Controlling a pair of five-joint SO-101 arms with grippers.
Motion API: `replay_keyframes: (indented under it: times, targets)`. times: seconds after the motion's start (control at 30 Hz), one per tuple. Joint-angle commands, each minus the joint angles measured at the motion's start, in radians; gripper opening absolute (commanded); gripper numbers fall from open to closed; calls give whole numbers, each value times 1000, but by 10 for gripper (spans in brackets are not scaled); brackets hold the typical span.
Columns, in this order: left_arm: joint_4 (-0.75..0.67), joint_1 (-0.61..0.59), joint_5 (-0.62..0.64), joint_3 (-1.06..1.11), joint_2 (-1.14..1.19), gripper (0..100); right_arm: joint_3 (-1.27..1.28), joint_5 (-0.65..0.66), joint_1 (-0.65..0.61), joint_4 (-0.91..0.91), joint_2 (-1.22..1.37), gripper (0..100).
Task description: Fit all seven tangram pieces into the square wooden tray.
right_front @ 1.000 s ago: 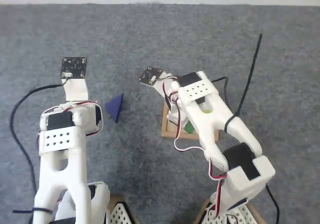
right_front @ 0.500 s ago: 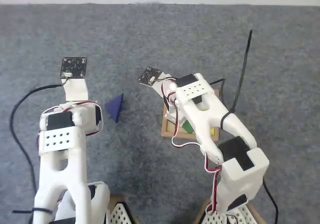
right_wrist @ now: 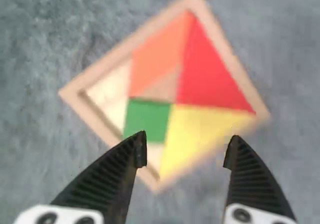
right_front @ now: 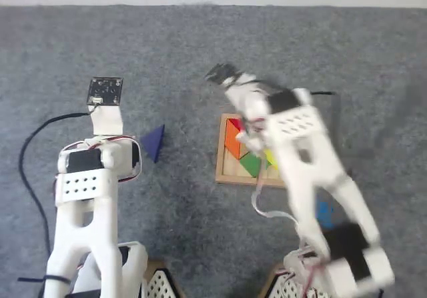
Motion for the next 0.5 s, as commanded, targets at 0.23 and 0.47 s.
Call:
replay_keyframes:
  times: [0.23,0.47]
  targets:
    - [63,9,-14,-65,-32,86,488,-6,450,22,-506,256]
    - [198,12,-26,-176,-31,156,672,-40,469,13,-507,256]
